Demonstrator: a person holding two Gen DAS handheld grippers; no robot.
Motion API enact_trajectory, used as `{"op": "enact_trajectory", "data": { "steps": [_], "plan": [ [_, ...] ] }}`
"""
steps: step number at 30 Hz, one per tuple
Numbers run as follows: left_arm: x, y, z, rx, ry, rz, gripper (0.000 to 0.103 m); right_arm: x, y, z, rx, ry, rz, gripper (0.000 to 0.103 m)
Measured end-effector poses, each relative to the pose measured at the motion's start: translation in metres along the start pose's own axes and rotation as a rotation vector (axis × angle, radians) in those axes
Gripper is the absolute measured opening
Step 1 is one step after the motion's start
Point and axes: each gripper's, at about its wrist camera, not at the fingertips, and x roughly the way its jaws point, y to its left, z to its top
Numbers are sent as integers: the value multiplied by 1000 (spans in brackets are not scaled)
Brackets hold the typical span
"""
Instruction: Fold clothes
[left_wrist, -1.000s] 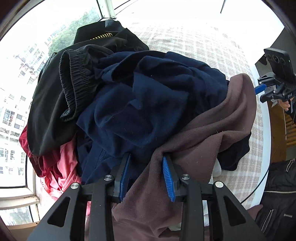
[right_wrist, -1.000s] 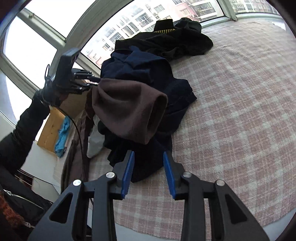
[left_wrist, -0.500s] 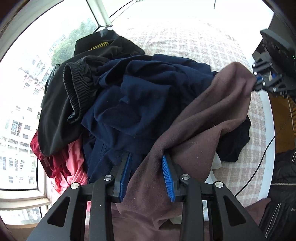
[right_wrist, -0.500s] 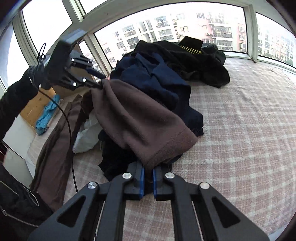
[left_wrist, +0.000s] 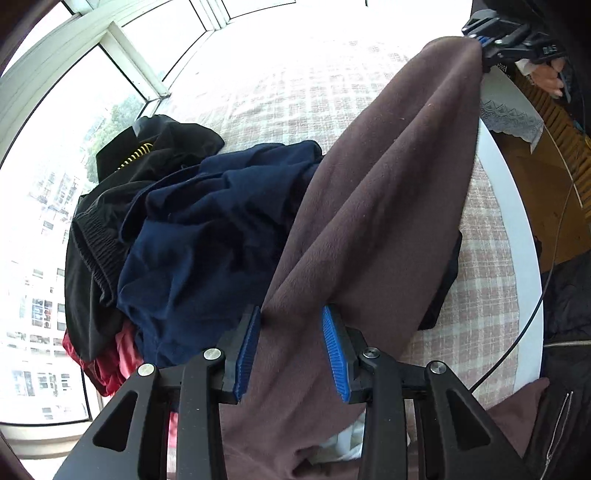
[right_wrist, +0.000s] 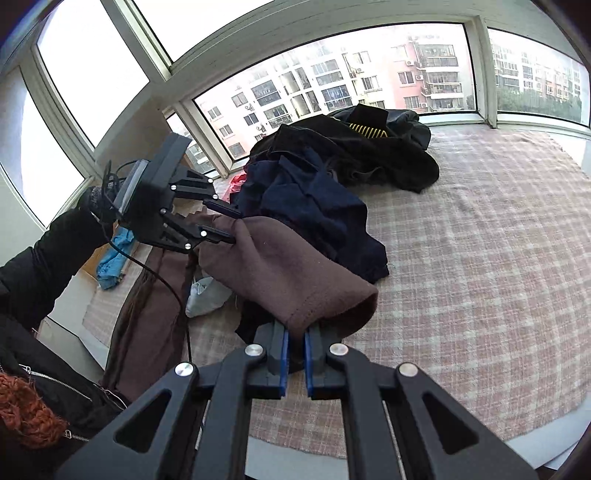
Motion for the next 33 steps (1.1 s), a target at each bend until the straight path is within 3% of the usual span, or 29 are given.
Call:
{"op": "enact_trajectory", "data": {
  "steps": [1, 6, 11, 14, 16, 20, 28, 29, 30, 31, 33],
  "plan": [
    [1, 3, 0, -21, 2, -9, 25, 2, 3, -4, -23, 23, -30, 6],
    [-6, 18, -17, -122, 15, -16, 26, 54, -6, -52, -84, 291, -204, 5],
    [-30, -1, -41, -137, 12, -6, 26, 70, -4, -79, -142, 403, -115, 6],
    [-44, -13, -60, -178, 3, -14, 26, 50, -25, -75, -42, 311, -49, 20],
    [-47, -24, -70, -191, 4, -30, 26, 37, -39, -68, 24, 232, -21, 38],
    [-42, -43, -88, -207, 40, -33, 27, 48, -47, -32, -2, 150, -50, 39],
    [-27, -35, -105, -293, 54, -25, 27, 139, -5, 4, -330, 291, -43, 39],
    [-27, -32, -107, -302, 51, -25, 27, 145, -5, 4, -337, 305, -38, 39],
    [-26, -29, -110, -312, 52, -22, 27, 149, -5, 4, -323, 324, -23, 26],
    [-24, -26, -113, -322, 54, -20, 27, 150, -7, 4, -299, 335, -13, 3],
    [-21, -19, -119, -342, 56, -19, 26, 141, -3, 7, -293, 318, -35, 3]
  ]
}}
